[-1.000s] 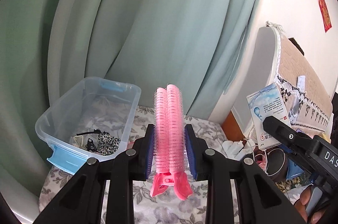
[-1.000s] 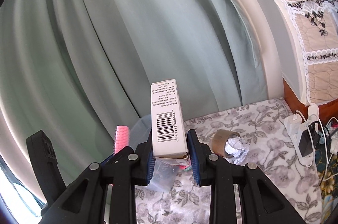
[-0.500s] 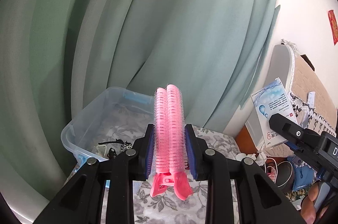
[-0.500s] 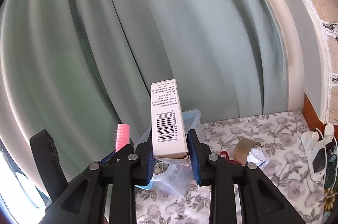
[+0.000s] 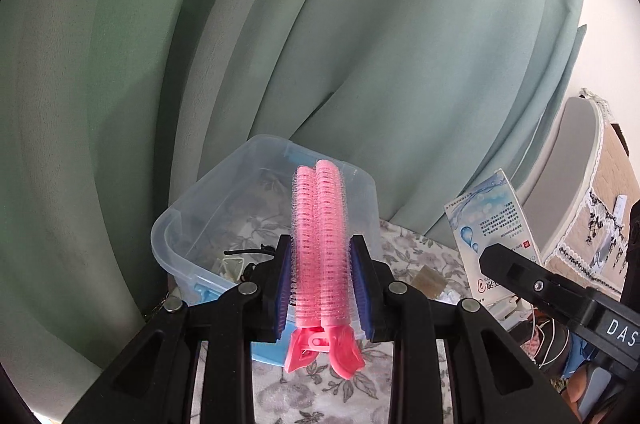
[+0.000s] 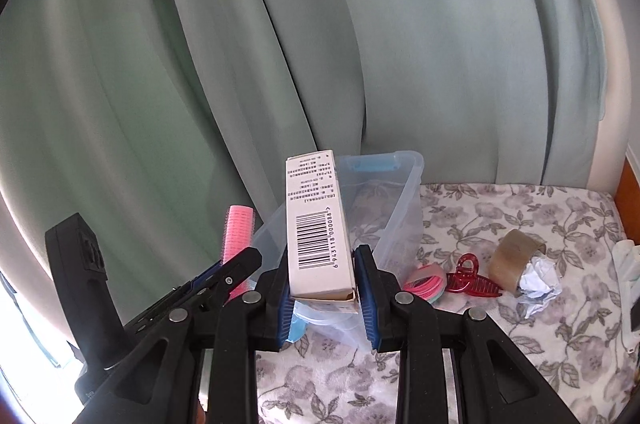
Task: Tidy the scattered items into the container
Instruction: 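Carry the pink roller with left while right carries the white box over the container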
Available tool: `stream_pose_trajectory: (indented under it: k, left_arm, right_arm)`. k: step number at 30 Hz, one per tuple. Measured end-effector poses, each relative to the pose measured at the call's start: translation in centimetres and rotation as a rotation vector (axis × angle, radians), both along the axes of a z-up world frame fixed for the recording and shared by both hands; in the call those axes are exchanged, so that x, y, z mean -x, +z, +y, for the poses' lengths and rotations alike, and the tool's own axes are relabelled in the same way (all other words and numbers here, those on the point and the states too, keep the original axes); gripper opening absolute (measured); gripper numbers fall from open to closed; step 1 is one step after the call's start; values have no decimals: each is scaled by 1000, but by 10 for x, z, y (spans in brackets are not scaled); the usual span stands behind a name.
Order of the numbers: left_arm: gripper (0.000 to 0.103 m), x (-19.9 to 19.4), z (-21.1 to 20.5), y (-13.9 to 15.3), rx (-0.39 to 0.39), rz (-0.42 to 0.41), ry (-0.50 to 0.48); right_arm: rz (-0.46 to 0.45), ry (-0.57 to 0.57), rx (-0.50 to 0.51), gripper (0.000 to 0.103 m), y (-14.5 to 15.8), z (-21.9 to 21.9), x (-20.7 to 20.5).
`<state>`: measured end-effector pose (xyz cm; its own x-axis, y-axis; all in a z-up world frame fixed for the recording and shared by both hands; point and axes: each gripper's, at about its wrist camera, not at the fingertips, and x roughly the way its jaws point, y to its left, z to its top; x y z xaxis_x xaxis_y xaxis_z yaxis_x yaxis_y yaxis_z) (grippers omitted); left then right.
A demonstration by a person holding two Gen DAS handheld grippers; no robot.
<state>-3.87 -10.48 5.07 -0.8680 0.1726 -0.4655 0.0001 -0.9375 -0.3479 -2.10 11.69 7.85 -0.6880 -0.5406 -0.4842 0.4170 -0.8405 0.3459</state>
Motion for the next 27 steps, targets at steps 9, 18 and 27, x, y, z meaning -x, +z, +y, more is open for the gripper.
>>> stream_pose_trajectory:
  k: [9, 18, 27]
  left_arm:
    - [29, 26, -26, -18, -25, -57, 42]
    - [29, 49, -36, -29, -27, -100, 52]
    - [29, 69, -35, -41, -27, -144, 70]
  right_arm:
    - [-94, 45, -52, 31, -28, -29, 38]
    - [-149, 87, -80, 31, -45, -50, 68]
    - [-205, 109, -114, 31, -61, -63, 84]
